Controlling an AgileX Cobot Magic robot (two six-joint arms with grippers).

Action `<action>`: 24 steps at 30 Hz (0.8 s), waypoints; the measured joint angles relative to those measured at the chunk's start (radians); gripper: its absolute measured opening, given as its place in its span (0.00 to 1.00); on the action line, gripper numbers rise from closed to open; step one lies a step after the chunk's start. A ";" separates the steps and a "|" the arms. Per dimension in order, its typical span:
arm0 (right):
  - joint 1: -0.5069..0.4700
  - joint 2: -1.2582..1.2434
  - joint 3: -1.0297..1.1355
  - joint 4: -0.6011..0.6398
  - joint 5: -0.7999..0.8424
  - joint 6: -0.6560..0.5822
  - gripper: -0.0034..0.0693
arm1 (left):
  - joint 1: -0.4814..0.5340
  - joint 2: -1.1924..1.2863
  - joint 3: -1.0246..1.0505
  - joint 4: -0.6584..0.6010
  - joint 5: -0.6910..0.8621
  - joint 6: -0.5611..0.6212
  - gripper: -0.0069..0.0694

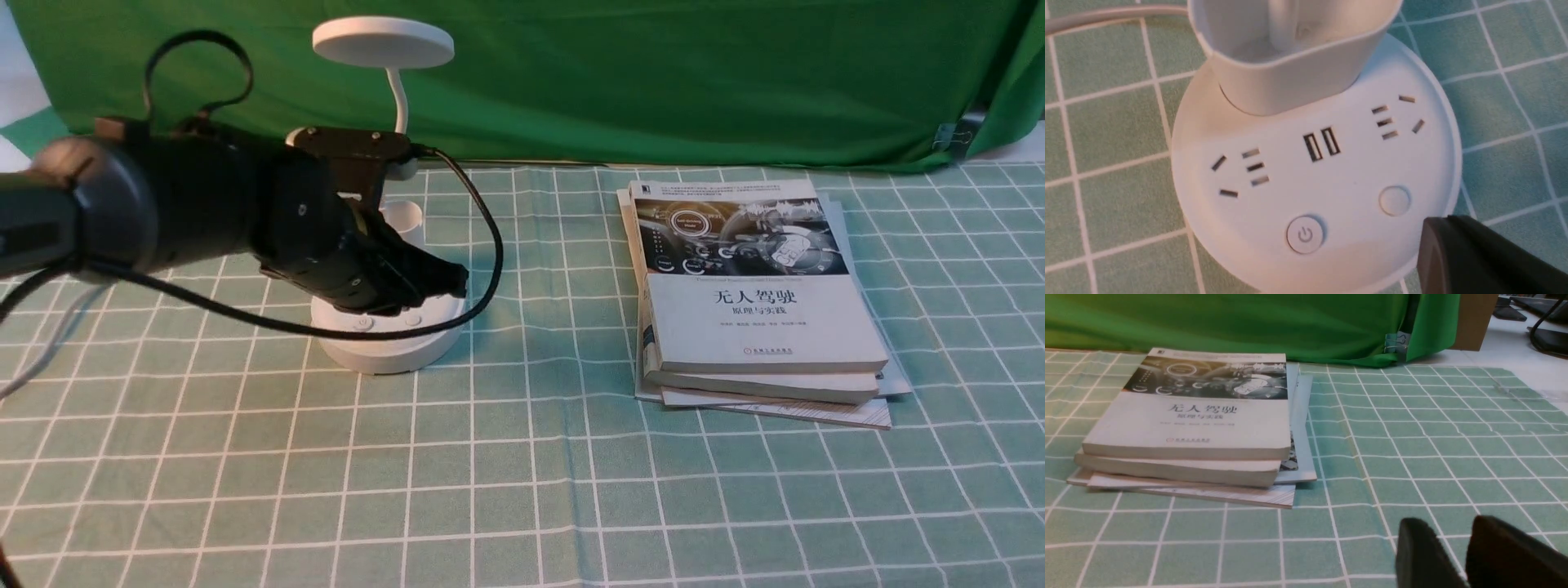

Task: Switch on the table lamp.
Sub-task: 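Press the power button on the lamp base to turn the lamp on with the left gripper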

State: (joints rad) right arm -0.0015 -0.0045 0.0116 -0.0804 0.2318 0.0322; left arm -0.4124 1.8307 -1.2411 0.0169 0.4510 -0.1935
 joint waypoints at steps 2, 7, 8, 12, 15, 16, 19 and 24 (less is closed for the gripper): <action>0.000 0.000 0.000 0.000 0.000 0.000 0.38 | 0.000 0.034 -0.017 0.004 -0.004 -0.008 0.09; 0.000 0.000 0.000 0.000 0.000 0.000 0.38 | 0.000 0.091 -0.022 0.018 -0.029 -0.013 0.09; 0.000 0.000 0.000 0.000 0.000 0.000 0.38 | 0.000 0.095 -0.022 0.021 -0.034 -0.013 0.09; 0.000 0.000 0.000 0.000 0.000 0.000 0.38 | 0.000 0.103 -0.023 0.026 -0.068 -0.016 0.09; 0.000 0.000 0.000 0.000 0.001 0.000 0.38 | 0.000 0.104 -0.023 0.026 -0.081 -0.020 0.09; 0.000 0.000 0.000 0.000 0.001 0.000 0.38 | 0.000 0.104 -0.023 0.026 -0.083 -0.021 0.09; 0.000 0.000 0.000 0.000 0.001 0.000 0.38 | 0.000 0.105 -0.023 0.026 -0.084 -0.022 0.09; 0.000 0.000 0.000 0.000 0.001 0.000 0.38 | 0.000 0.119 -0.025 0.027 -0.102 -0.022 0.09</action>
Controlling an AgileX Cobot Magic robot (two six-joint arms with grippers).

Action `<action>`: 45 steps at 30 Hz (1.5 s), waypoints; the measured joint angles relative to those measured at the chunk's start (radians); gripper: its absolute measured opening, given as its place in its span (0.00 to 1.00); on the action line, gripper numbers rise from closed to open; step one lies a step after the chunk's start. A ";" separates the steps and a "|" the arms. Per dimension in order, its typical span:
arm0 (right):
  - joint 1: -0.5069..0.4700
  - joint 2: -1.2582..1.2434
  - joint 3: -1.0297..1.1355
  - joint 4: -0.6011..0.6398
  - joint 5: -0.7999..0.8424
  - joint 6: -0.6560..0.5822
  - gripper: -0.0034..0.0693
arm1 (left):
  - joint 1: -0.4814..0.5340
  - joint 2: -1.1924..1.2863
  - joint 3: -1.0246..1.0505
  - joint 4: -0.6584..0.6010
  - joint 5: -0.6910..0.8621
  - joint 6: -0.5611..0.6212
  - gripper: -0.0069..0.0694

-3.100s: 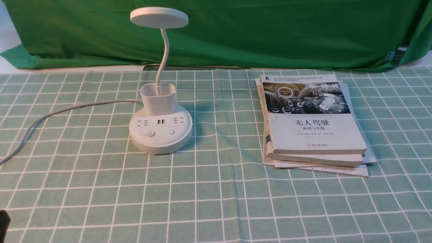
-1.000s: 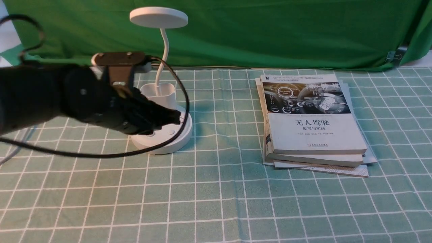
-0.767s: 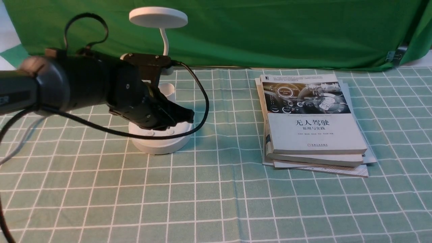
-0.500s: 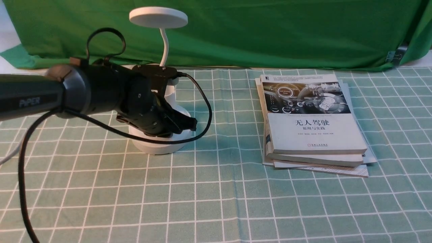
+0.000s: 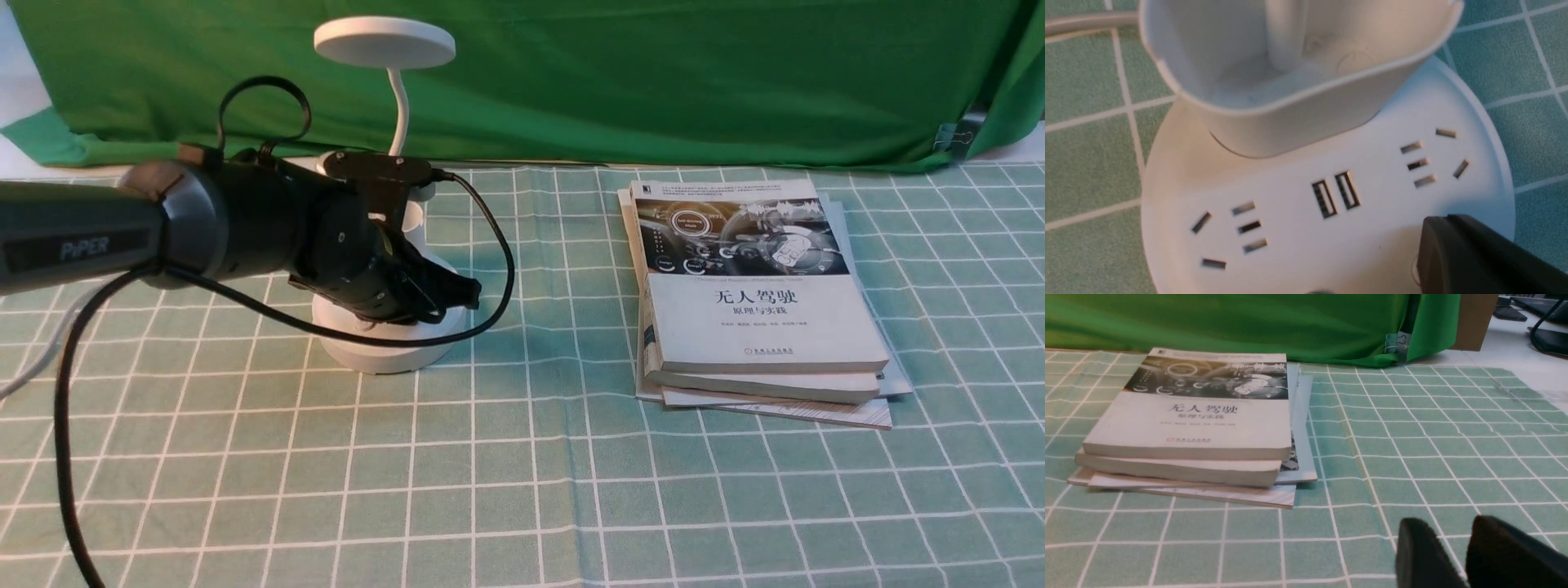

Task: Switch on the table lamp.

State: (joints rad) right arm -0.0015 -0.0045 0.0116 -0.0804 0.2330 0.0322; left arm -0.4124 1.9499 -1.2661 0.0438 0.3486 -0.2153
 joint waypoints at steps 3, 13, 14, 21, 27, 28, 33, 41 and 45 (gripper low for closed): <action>0.000 0.000 0.000 0.000 0.000 0.000 0.38 | 0.000 0.009 -0.006 -0.005 0.005 0.000 0.09; 0.000 0.000 0.000 0.000 0.000 0.000 0.38 | 0.000 -0.062 0.010 -0.015 0.072 0.000 0.09; 0.000 0.000 0.000 0.000 0.000 0.000 0.38 | 0.000 -0.082 0.012 -0.023 0.090 0.000 0.09; 0.000 0.000 0.000 0.000 0.000 0.000 0.38 | 0.000 -0.312 0.192 -0.266 0.177 0.128 0.09; 0.000 0.000 0.000 0.000 0.000 0.000 0.38 | 0.000 -0.661 0.485 -0.573 0.008 0.386 0.09; 0.000 0.000 0.000 0.000 0.000 0.000 0.38 | 0.000 -0.786 0.572 -0.637 -0.075 0.459 0.09; 0.000 0.000 0.000 0.000 -0.001 0.000 0.38 | 0.000 -1.056 0.749 -0.659 -0.279 0.545 0.09; 0.000 0.000 0.000 0.000 -0.001 0.000 0.38 | 0.000 -1.356 0.964 -0.663 -0.329 0.555 0.09; 0.000 0.000 0.000 0.000 -0.001 0.000 0.38 | 0.000 -1.389 1.001 -0.611 -0.314 0.555 0.09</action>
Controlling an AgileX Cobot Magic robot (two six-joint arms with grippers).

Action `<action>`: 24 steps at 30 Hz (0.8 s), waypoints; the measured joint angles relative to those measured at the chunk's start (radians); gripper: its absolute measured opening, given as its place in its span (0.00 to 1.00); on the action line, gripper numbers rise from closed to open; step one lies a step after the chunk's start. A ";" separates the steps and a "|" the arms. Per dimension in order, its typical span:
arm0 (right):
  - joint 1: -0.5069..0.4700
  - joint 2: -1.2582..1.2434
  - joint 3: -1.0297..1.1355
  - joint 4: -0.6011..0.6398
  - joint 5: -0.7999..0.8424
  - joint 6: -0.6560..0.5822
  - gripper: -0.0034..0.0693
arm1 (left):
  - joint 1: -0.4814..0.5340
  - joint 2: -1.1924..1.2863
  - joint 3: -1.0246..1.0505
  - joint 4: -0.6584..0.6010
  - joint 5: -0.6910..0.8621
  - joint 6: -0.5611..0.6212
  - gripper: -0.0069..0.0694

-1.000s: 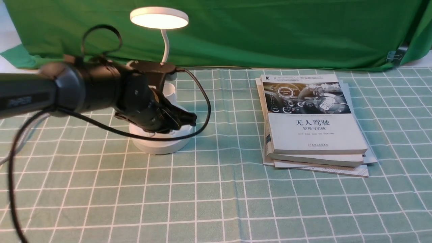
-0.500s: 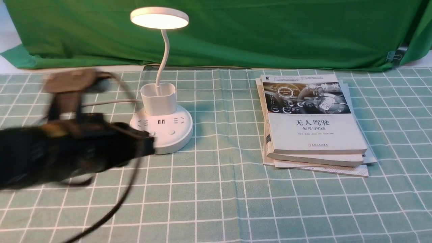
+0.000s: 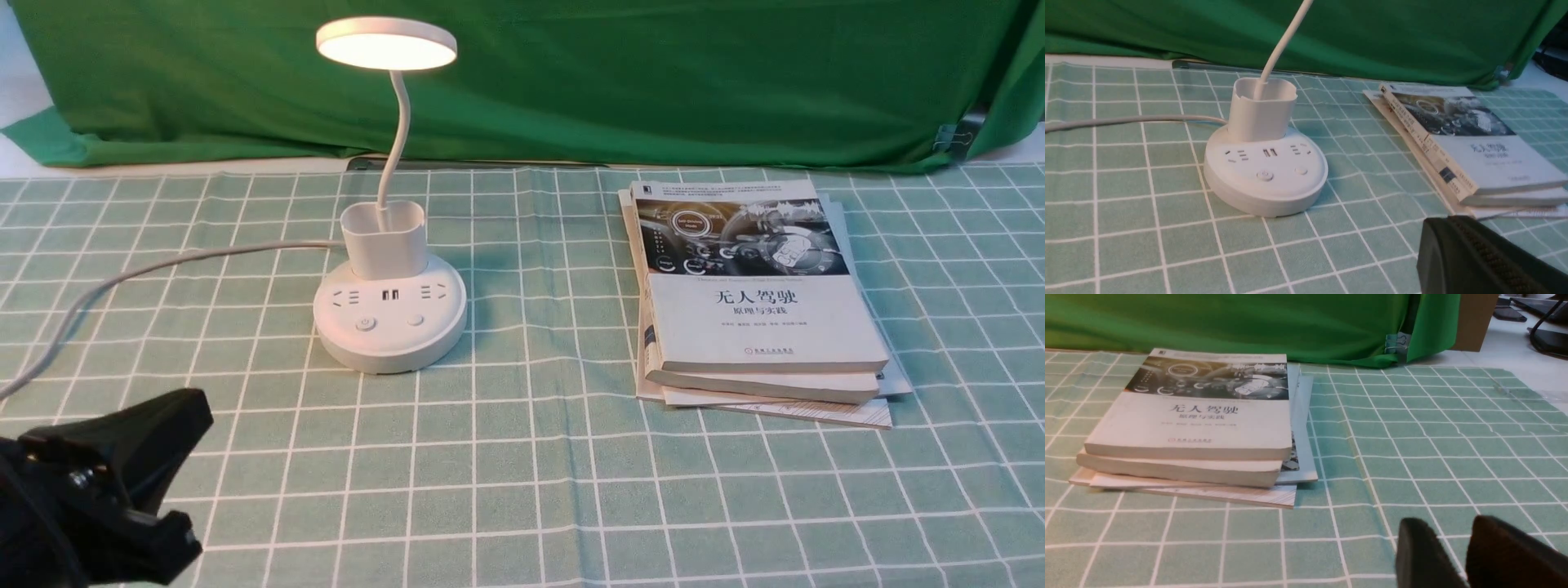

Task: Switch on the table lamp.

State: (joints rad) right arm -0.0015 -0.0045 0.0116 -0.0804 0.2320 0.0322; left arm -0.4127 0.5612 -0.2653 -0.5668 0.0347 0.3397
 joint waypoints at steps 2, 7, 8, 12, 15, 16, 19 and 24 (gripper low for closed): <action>0.000 0.000 0.000 0.000 0.000 0.000 0.38 | 0.010 -0.014 0.015 0.134 0.004 -0.005 0.09; 0.000 0.000 0.000 0.000 0.001 0.000 0.38 | 0.073 -0.124 0.099 0.273 -0.071 -0.093 0.09; 0.000 0.000 0.000 0.000 0.001 0.000 0.38 | 0.097 -0.159 0.129 0.306 -0.106 -0.113 0.09; 0.000 0.000 0.000 0.000 0.001 0.000 0.38 | 0.202 -0.303 0.232 0.438 -0.199 -0.206 0.09; 0.000 0.000 0.000 0.000 0.001 0.000 0.38 | 0.295 -0.450 0.267 0.513 -0.139 -0.287 0.09; 0.000 0.000 0.000 0.000 0.001 0.000 0.38 | 0.318 -0.494 0.267 0.514 -0.075 -0.296 0.09; 0.000 0.000 0.000 0.000 0.001 0.000 0.38 | 0.353 -0.547 0.268 0.499 0.090 -0.307 0.09; 0.000 0.000 0.000 0.000 0.000 0.000 0.38 | 0.384 -0.559 0.271 0.467 0.254 -0.260 0.09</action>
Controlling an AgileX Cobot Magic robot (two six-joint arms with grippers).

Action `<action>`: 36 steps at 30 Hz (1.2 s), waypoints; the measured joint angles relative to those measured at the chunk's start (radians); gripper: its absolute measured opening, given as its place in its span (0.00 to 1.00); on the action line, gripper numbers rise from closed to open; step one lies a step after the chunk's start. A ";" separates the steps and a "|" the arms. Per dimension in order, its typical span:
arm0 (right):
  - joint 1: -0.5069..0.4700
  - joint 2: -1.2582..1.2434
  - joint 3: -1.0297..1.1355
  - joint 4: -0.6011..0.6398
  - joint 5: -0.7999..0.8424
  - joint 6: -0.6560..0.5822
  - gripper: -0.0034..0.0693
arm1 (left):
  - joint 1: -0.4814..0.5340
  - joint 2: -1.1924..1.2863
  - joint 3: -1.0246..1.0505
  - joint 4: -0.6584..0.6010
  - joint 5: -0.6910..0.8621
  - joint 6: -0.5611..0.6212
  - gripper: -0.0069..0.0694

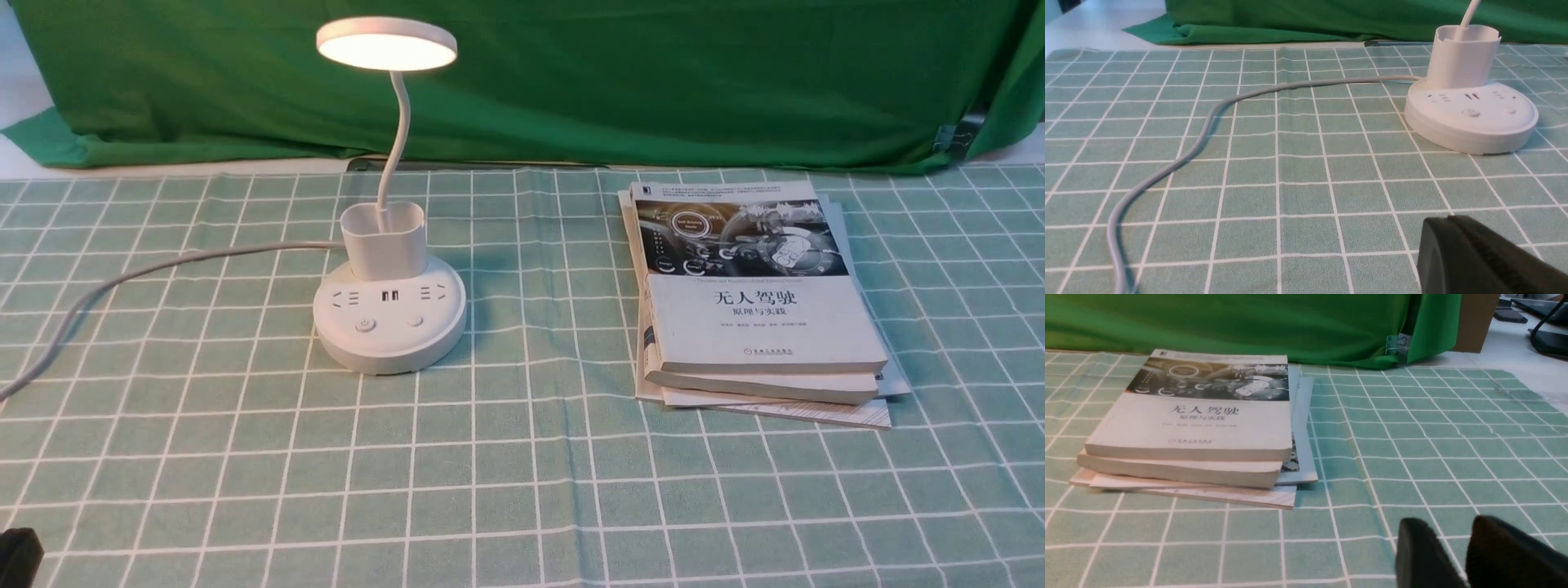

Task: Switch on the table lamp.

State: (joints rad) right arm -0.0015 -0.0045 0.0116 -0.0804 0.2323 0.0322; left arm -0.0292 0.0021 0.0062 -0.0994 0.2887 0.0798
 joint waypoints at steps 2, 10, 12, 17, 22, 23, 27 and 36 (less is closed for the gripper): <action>0.000 0.000 0.000 0.000 0.000 0.000 0.38 | 0.001 -0.001 0.000 -0.015 0.003 0.001 0.09; 0.000 0.000 0.000 0.000 0.000 0.000 0.38 | 0.002 -0.005 0.000 -0.048 0.003 0.031 0.09; 0.000 0.000 0.000 0.000 0.000 0.000 0.38 | 0.002 -0.005 0.000 -0.048 -0.008 0.035 0.09; 0.000 0.000 0.000 0.000 0.000 0.000 0.38 | 0.002 -0.005 0.000 -0.048 -0.084 0.042 0.09; 0.000 0.000 0.000 0.000 0.000 0.000 0.38 | 0.002 -0.005 0.000 -0.048 -0.094 0.044 0.09; 0.000 0.000 0.000 0.000 0.000 0.000 0.38 | 0.002 -0.005 0.000 -0.048 -0.095 0.045 0.09; 0.000 0.000 0.000 0.000 0.000 0.000 0.38 | 0.002 -0.005 0.000 -0.048 -0.096 0.045 0.09; 0.000 0.000 0.000 0.000 0.000 0.000 0.38 | 0.002 -0.005 0.000 -0.048 -0.099 0.046 0.09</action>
State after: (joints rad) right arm -0.0015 -0.0045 0.0116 -0.0804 0.2323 0.0322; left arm -0.0273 -0.0025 0.0062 -0.1473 0.1900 0.1257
